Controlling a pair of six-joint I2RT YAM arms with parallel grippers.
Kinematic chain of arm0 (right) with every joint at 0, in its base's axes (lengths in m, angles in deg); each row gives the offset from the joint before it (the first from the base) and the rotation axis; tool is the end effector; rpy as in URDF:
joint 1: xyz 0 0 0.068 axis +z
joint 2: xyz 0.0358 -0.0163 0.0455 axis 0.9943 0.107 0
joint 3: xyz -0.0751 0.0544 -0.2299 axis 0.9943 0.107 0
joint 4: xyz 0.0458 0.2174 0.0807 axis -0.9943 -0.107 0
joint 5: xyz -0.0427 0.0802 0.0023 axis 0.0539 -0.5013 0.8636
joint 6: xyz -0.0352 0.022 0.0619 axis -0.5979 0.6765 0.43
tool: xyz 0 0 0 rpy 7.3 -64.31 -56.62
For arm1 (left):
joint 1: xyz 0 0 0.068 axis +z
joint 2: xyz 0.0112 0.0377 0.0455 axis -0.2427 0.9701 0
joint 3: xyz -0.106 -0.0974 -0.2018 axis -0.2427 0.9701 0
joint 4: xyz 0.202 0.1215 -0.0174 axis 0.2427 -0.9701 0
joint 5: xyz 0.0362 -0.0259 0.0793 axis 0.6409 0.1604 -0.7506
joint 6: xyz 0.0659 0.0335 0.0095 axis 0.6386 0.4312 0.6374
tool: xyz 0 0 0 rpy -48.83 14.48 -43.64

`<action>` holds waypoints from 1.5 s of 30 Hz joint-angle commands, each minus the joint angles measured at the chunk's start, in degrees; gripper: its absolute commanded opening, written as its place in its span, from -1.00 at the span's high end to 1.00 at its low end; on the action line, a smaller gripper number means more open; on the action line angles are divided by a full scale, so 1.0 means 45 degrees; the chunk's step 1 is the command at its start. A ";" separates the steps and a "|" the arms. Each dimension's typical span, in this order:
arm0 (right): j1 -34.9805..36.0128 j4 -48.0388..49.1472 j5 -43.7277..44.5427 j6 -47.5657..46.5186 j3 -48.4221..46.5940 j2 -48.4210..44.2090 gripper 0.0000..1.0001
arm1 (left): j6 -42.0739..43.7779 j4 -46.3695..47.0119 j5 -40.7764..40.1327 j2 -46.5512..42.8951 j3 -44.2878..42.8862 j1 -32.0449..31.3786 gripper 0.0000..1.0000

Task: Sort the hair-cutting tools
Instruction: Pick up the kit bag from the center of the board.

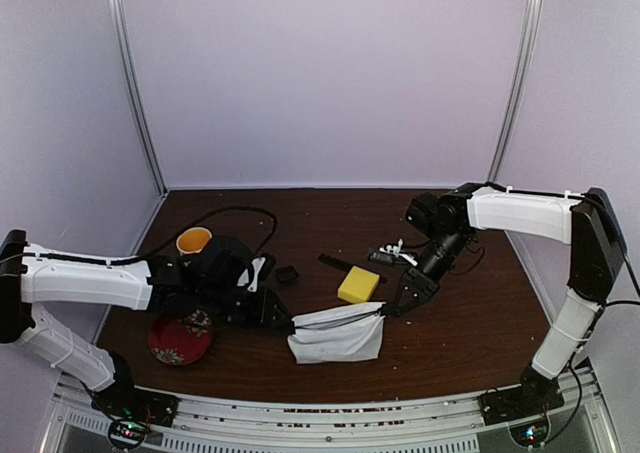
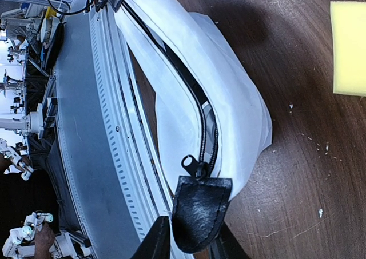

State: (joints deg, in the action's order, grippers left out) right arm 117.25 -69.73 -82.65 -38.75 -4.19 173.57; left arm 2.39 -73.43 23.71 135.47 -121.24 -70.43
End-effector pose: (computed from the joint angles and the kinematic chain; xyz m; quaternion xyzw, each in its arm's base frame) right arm 0.2068 0.1946 0.1954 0.4440 -0.7850 -0.4312 0.0257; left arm 0.1456 -0.2356 0.1755 0.0335 0.9255 -0.3459 0.1508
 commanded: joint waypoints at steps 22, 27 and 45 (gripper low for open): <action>-0.0036 -0.0338 -0.0747 0.0095 -0.0938 0.1141 0.40 | -0.0785 0.0246 0.1608 -0.0328 -0.0195 0.0214 0.33; -0.0036 -0.0302 -0.0736 0.0109 -0.0903 0.1099 0.46 | -0.0904 0.0181 0.1854 -0.0360 -0.0031 0.0223 0.42; -0.0660 -0.0948 -0.1244 -0.0367 -0.1301 0.1008 1.00 | 0.0428 -0.1931 0.1210 -0.2093 0.0118 0.1487 1.00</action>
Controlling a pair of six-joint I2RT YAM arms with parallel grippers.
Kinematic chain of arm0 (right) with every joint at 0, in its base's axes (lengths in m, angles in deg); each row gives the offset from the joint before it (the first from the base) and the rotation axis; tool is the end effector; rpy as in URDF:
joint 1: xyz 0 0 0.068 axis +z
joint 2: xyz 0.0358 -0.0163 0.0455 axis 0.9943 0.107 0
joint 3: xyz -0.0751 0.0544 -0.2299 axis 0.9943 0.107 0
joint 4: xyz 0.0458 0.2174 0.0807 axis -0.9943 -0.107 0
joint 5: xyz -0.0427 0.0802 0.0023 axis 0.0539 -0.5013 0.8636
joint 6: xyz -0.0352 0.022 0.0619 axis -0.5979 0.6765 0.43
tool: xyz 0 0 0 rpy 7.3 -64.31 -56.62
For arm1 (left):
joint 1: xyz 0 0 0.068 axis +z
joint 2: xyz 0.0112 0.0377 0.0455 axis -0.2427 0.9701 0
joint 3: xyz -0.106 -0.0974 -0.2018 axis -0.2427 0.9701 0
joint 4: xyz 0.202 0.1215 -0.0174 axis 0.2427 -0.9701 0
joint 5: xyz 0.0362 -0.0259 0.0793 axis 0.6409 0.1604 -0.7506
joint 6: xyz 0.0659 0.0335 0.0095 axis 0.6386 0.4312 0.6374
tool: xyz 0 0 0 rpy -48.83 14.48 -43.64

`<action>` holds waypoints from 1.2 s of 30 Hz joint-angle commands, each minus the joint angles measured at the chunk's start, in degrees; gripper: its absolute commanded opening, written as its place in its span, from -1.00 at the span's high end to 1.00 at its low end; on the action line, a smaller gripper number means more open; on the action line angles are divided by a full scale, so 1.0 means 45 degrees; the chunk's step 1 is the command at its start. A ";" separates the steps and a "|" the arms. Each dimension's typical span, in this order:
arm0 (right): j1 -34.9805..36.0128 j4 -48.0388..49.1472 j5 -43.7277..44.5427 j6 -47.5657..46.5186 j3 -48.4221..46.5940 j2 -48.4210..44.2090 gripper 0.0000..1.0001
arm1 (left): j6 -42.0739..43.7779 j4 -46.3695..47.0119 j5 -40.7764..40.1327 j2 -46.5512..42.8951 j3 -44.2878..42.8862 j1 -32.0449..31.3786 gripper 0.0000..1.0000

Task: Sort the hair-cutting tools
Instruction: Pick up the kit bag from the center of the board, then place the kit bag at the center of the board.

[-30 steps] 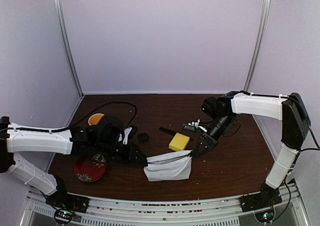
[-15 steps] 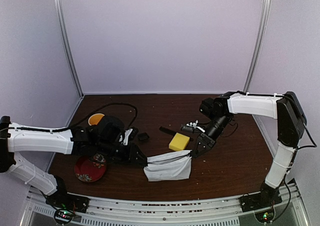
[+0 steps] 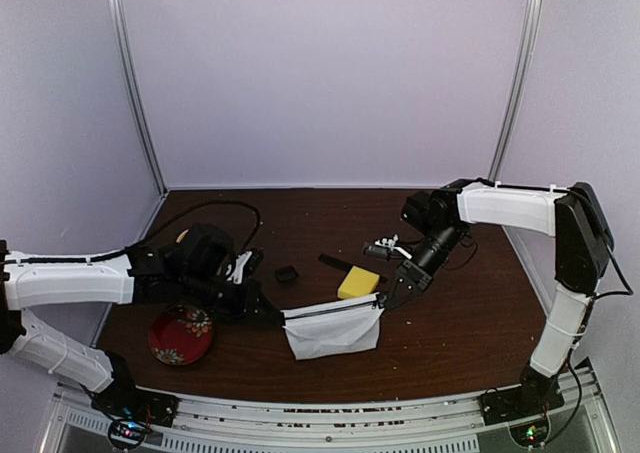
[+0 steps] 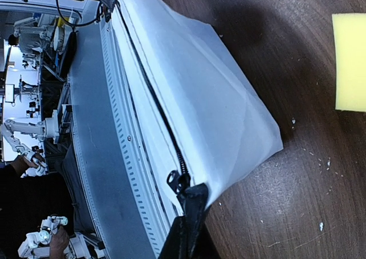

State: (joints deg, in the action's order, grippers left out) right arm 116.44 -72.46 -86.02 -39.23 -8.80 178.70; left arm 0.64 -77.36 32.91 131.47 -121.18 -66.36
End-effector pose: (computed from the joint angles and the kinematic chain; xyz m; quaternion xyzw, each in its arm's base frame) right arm 0.2203 0.2012 0.1922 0.4240 -0.7810 -0.4561 0.0476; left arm 0.1462 -0.2202 0.1879 0.0165 0.9188 -0.3827 0.0954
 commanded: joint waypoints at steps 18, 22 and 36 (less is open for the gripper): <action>-0.0535 -0.1752 -0.0884 -0.0686 -0.2883 0.2665 0.84 | 0.2141 -0.1541 -0.1534 -0.0567 -0.0640 0.1165 0.92; -0.0641 -0.2804 -0.0544 -0.1689 -0.3697 0.2158 0.54 | 0.3067 -0.1582 -0.2241 -0.0740 -0.1723 0.1176 0.68; -0.0728 0.1485 0.5565 -0.0123 -0.4092 -0.2869 -1.00 | 0.6899 -0.1807 -0.5367 -0.0132 -0.6198 0.1176 -0.96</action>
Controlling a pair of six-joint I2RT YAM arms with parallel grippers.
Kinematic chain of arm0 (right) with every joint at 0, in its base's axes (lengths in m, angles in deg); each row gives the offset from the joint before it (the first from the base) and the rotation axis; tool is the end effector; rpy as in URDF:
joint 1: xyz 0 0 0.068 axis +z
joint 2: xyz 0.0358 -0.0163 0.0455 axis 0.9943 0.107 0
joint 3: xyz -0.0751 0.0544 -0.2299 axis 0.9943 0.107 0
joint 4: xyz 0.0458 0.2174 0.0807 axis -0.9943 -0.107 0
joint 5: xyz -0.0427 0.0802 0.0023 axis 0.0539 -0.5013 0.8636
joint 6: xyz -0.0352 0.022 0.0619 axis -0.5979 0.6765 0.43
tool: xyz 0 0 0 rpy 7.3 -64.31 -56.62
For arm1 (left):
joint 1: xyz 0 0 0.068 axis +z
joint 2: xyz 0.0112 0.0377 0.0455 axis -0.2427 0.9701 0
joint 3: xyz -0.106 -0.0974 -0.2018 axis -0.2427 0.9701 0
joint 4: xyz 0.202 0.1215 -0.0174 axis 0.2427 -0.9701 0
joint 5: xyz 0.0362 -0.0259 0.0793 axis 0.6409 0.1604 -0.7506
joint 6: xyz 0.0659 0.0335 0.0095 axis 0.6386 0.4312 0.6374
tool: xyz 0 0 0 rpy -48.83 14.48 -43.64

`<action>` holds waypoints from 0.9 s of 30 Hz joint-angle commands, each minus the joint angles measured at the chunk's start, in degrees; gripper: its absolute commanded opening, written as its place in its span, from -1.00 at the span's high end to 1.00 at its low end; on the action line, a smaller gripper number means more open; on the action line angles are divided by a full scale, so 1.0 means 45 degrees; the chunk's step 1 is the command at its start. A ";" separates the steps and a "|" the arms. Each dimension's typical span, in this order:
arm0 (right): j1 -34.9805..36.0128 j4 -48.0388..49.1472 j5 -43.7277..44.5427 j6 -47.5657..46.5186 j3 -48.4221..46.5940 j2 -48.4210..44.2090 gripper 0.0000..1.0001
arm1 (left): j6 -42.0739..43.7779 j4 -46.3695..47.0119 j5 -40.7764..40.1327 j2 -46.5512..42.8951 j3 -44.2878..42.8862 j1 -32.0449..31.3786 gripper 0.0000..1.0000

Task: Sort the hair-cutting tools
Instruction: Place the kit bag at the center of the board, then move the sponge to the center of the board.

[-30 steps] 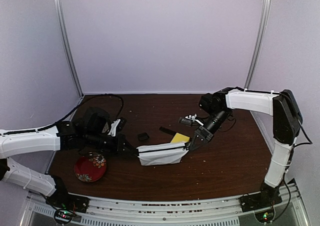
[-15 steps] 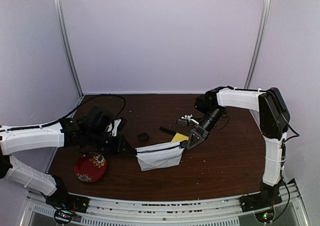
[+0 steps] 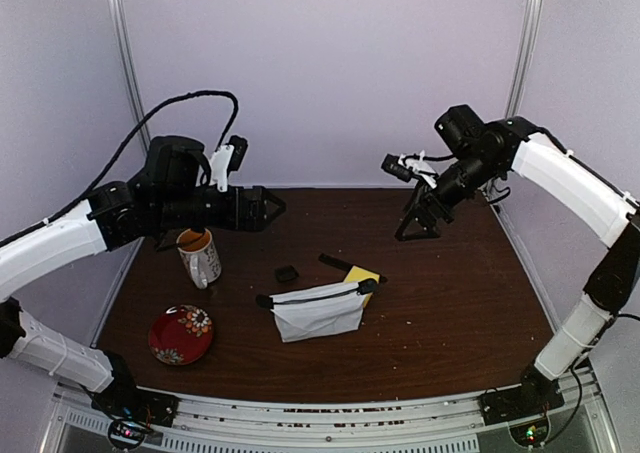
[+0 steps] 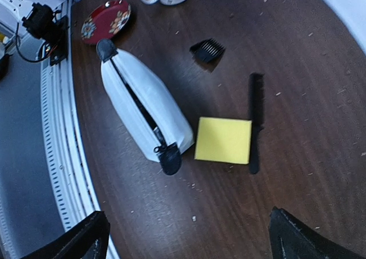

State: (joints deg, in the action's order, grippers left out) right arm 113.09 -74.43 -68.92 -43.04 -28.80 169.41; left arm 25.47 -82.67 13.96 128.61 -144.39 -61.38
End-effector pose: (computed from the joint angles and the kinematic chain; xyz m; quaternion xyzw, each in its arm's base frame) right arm 0.2476 0.1820 0.3103 -0.5141 0.7723 0.3130 0.2034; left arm 0.1950 -0.2094 0.3239 0.1028 0.8396 -0.3350 0.4151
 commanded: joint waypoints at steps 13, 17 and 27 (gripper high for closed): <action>0.0124 0.3532 0.2614 0.1722 -0.0188 -0.0946 -1.00 | 0.4104 0.0694 -0.0714 -0.0191 -0.0386 0.0052 -0.96; 0.0088 0.5557 0.4067 0.1729 0.0157 -0.0665 -1.00 | 0.3625 0.0310 -0.3471 -0.0639 -0.0565 0.0047 -0.96; 0.0537 0.1786 0.4470 0.0809 -0.5802 0.5847 -0.39 | 0.2163 -0.3110 -0.7079 0.0391 -0.1154 0.0160 -0.96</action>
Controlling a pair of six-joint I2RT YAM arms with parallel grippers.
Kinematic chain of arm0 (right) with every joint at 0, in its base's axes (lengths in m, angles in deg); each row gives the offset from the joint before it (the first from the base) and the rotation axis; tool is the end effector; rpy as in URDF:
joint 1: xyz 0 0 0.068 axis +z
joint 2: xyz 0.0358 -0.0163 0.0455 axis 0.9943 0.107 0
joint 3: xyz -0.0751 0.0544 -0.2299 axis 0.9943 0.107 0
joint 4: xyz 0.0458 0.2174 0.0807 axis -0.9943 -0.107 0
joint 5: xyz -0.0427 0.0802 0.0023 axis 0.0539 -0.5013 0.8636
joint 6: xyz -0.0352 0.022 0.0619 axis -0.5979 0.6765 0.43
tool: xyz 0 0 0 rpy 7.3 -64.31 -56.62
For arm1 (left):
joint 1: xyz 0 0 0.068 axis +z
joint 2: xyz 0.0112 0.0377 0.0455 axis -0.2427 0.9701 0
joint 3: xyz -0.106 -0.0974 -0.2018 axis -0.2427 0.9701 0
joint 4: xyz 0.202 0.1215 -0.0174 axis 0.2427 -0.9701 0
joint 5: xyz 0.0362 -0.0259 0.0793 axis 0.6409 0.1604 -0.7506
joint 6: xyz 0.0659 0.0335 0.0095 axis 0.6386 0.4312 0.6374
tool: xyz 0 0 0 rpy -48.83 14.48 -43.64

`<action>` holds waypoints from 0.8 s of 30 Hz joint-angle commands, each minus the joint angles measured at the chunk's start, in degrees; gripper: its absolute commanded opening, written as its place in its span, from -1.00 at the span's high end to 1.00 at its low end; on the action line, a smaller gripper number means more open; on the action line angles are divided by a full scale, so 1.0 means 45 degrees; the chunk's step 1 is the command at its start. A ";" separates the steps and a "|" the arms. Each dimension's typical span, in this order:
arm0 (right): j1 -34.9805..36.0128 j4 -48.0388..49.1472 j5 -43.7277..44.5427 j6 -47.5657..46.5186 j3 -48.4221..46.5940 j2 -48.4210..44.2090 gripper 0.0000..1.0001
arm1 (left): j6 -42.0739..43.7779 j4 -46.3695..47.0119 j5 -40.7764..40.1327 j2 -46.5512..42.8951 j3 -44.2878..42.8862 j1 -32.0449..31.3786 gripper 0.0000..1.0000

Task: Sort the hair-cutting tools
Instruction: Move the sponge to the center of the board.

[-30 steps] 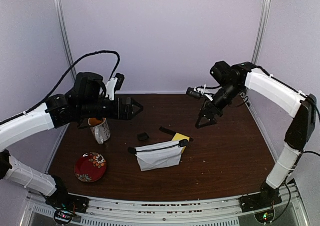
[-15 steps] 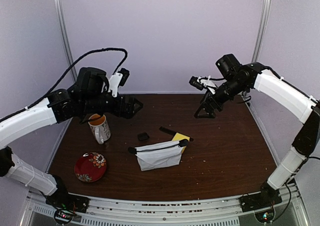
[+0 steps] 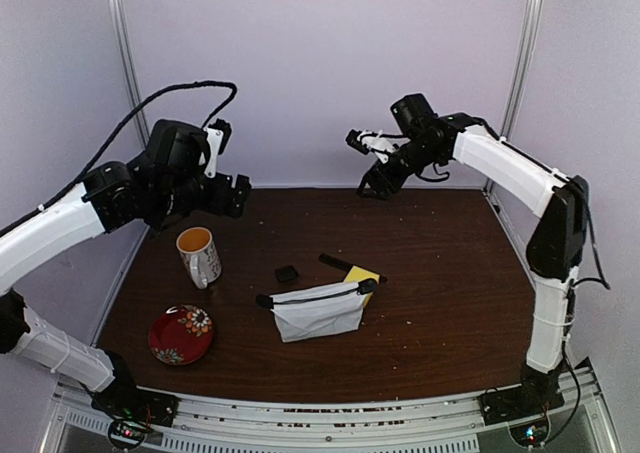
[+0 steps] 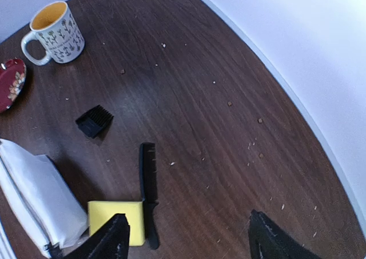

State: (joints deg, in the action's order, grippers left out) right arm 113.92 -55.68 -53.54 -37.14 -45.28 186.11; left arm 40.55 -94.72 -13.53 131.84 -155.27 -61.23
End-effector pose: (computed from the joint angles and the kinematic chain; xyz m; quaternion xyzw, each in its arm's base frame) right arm 0.3443 0.2263 0.3102 -0.4754 0.7821 0.1978 0.3510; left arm 0.2121 -0.1845 0.3517 0.0947 0.8424 -0.0773 0.5247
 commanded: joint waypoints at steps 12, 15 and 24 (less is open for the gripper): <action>0.1703 -0.3253 0.3675 -0.0692 -0.3449 0.5893 -0.13 | -0.0881 0.0966 0.2759 -0.0475 0.2963 0.0191 -0.77; 0.1961 -0.3429 0.3277 -0.0517 -0.3366 0.6241 -0.16 | -0.0897 0.0935 0.3007 -0.0296 0.3046 0.0191 -0.76; 0.2284 -0.3711 0.3808 -0.0226 -0.3340 0.7032 -0.10 | -0.1188 0.0986 0.3570 -0.0399 0.3340 0.0181 -0.73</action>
State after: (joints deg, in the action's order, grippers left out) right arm 123.98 -70.87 -39.18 -39.80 -58.83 215.60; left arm 36.31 -92.58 0.68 130.66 -141.68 -60.75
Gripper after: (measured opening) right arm 0.565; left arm 0.868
